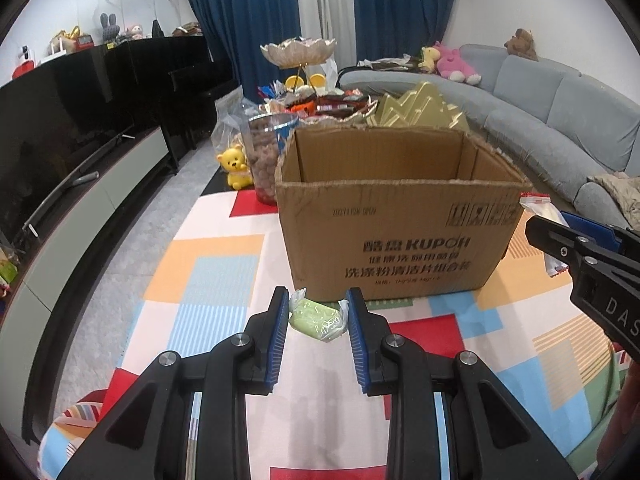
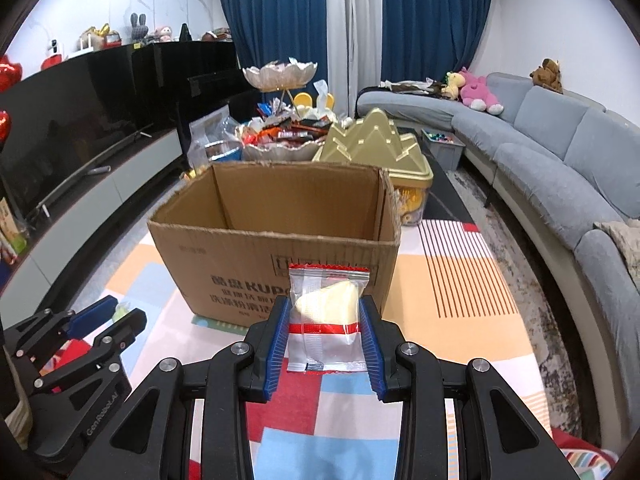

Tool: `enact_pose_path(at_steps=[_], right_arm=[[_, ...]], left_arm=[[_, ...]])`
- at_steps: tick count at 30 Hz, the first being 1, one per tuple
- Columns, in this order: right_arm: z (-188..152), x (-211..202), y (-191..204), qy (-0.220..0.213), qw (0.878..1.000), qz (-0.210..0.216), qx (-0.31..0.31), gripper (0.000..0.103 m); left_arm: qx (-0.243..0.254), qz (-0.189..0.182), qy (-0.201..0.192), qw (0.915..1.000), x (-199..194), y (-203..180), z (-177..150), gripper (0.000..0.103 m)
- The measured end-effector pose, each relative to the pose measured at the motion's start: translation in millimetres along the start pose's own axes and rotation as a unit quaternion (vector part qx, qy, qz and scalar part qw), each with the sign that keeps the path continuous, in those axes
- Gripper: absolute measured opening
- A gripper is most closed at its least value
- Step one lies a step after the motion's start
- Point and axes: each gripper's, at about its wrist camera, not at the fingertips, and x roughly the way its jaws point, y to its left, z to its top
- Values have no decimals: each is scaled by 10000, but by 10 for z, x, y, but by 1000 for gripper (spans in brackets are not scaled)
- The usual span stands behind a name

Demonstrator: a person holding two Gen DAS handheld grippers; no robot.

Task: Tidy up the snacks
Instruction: 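Carry the green candy in the left tool while the right tool carries the cake packet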

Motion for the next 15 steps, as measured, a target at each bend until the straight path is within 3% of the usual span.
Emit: enact_pose_path(at_steps=[15], right_arm=[[275, -235, -28, -370, 9993, -16, 13, 36]], left_arm=[[-11, 22, -323, 9995, -220, -21, 389, 29]])
